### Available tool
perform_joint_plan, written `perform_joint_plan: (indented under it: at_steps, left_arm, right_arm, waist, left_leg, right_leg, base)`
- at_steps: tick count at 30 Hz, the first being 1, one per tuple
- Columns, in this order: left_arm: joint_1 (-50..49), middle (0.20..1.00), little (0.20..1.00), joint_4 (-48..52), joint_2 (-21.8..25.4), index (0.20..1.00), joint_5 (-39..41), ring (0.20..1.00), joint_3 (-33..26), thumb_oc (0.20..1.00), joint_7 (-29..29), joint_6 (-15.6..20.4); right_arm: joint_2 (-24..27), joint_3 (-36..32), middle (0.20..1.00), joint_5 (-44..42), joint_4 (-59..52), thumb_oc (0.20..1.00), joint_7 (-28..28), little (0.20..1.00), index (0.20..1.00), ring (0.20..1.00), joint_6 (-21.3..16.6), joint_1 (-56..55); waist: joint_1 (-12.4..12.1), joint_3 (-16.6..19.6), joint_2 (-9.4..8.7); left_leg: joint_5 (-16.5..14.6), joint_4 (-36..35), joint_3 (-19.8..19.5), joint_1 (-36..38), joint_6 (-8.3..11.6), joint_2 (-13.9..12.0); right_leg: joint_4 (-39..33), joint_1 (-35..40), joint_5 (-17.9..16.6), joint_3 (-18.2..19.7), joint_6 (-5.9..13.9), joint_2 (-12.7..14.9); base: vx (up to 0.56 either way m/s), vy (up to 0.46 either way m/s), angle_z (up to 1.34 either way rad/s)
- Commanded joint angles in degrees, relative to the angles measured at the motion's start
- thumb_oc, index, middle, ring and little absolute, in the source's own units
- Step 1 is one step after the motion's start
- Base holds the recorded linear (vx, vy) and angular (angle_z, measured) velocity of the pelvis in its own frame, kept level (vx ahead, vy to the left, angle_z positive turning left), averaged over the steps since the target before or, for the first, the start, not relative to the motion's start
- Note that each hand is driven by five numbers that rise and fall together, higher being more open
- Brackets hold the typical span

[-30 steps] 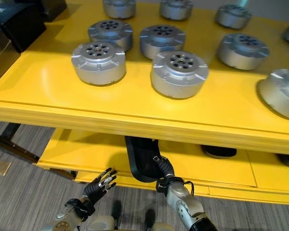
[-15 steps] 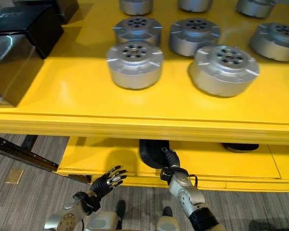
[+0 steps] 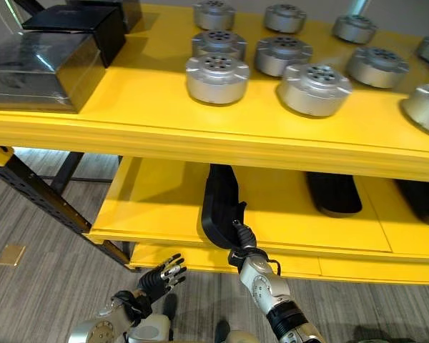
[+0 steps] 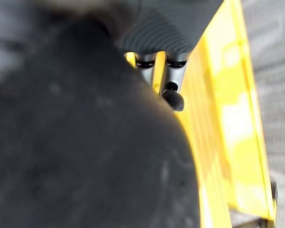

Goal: Move parts from the plastic box to the shelf.

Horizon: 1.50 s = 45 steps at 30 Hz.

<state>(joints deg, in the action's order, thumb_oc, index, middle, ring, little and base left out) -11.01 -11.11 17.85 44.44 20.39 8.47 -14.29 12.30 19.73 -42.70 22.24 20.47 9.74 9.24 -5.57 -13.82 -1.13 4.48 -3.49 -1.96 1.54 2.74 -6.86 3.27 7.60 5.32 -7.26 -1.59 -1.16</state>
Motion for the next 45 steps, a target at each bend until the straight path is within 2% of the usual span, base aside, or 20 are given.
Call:
perform_joint_plan:
  at_steps: [1,3,5,6,7,10,15,20,27,36,45]
  left_arm:
    - [1.28,1.0,1.0,1.79,0.46,1.0,3.19,1.0,0.31,1.0,-0.45,4.63]
    - [1.08,1.0,1.0,0.75,0.04,1.0,2.7,1.0,-0.74,1.0,0.58,5.08]
    - [1.12,1.0,1.0,0.03,-0.31,1.0,1.97,1.0,-1.45,1.0,2.44,4.79]
    - [1.63,1.0,1.0,-0.41,-0.54,1.0,1.1,1.0,-1.97,1.0,4.66,4.13]
    - [1.72,1.0,1.0,-0.42,-0.54,1.0,1.1,1.0,-1.96,1.0,4.78,4.1]
    - [2.4,1.0,1.0,1.23,-0.25,1.0,0.79,1.0,-1.74,1.0,4.51,2.9]
    - [2.75,1.0,1.0,2.13,0.33,1.0,-0.64,1.0,-1.37,1.0,2.85,1.94]
    - [4.51,1.0,1.0,0.06,0.72,1.0,-0.25,1.0,-1.01,1.0,2.08,2.88]
    - [5.45,1.0,1.0,-0.84,0.51,1.0,-0.73,1.0,-1.87,1.0,2.18,1.77]
    - [6.28,1.0,1.0,-1.96,1.74,1.0,-0.36,1.0,-2.5,1.0,2.86,0.9]
    - [4.9,1.0,1.0,-2.74,2.29,1.0,-0.64,1.0,-2.21,1.0,4.88,-0.57]
  right_arm:
    - [-0.34,-1.58,0.2,-1.62,-3.69,0.2,0.1,0.2,0.2,0.2,-1.3,5.9]
    - [-0.56,-1.6,0.2,-1.51,-3.2,0.2,1.16,0.2,0.2,0.2,-0.99,6.66]
    - [-0.52,-1.92,0.2,-1.33,-2.79,0.2,2.05,0.2,0.2,0.2,-1.32,6.49]
    - [-0.25,-2.65,0.2,-1.14,-2.03,0.2,2.29,0.2,0.2,0.2,-2.19,5.87]
    - [-0.22,-2.71,0.2,-1.09,-1.88,0.2,2.18,0.2,0.2,0.2,-2.26,5.85]
    - [-0.03,-3.15,0.2,-0.8,-1.74,0.2,1.4,0.2,0.2,0.2,-2.68,5.04]
    - [-0.2,-2.41,0.2,-0.02,-3.76,0.2,1.83,0.2,0.2,0.2,-2.83,3.08]
    - [-0.51,-3.39,0.2,-0.3,-1.21,0.2,2.46,0.2,0.2,0.2,-3.6,4.49]
    - [-0.4,-5.42,0.2,2.1,1.43,0.2,2.94,0.2,0.2,0.2,-3.71,5.41]
    - [3.66,-8.48,0.2,9.4,5.77,0.2,3.16,0.2,0.2,0.2,0.13,10.92]
    - [8.71,-8.72,0.2,21.24,14.92,0.2,3.11,0.2,0.2,0.2,5.21,18.51]
  waist:
    - [-0.24,-0.76,1.48]
    - [-0.16,-0.68,2.05]
    - [0.0,-0.47,2.25]
    - [0.08,-0.06,2.24]
    - [0.1,-0.01,2.2]
    - [-0.09,0.78,1.7]
    - [0.67,1.96,1.15]
    - [0.9,2.89,1.03]
    - [0.7,3.66,0.42]
    - [-0.15,2.23,-0.45]
    - [-2.47,1.52,-1.35]
  left_leg:
    - [-1.47,-0.04,0.83,5.55,3.46,-7.3]
    - [0.44,-0.72,1.81,4.82,4.34,-8.85]
    - [1.06,-0.25,2.79,3.89,4.5,-8.9]
    - [-1.36,3.01,2.58,2.28,3.3,-5.45]
    - [-1.92,3.54,2.5,2.12,3.04,-4.75]
    - [-5.89,6.32,0.64,1.84,0.85,1.01]
    - [-5.75,4.48,1.57,4.29,0.36,1.44]
    - [-6.72,2.23,2.23,7.03,-0.16,1.96]
    - [-8.01,0.97,2.91,9.3,-1.18,3.07]
    - [-10.5,2.92,2.71,10.01,-3.06,4.65]
    - [-10.22,2.25,3.05,10.68,-2.02,3.44]
  right_leg:
    - [6.42,-2.13,3.43,-1.97,5.0,4.62]
    - [6.6,-2.67,3.46,-2.71,4.67,4.67]
    - [5.97,-2.66,3.16,-3.27,4.47,5.06]
    - [4.48,-2.22,2.35,-3.58,4.56,5.64]
    - [4.31,-2.16,2.24,-3.56,4.67,5.74]
    - [2.19,-1.86,0.19,-2.28,5.74,6.26]
    - [-0.48,0.39,-1.43,-1.2,6.45,6.28]
    - [-2.14,1.99,-2.0,-0.8,7.64,6.98]
    - [-3.81,3.2,-3.39,-1.05,8.92,7.85]
    - [-0.24,2.37,-2.18,-0.96,8.95,7.82]
    - [-0.89,3.67,-1.52,-2.18,8.34,6.61]
  base:
    - [-0.08,-0.151,0.14]
    - [-0.11,-0.088,0.24]
    - [-0.17,-0.01,0.34]
    - [-0.16,0.013,0.31]
    - [-0.17,0.033,0.31]
    - [-0.1,0.037,0.26]
    - [-0.04,0.085,-0.03]
    - [-0.02,0.094,-0.07]
    - [0.03,0.064,0.0]
    - [0.07,-0.003,-0.02]
    - [0.09,-0.048,-0.06]
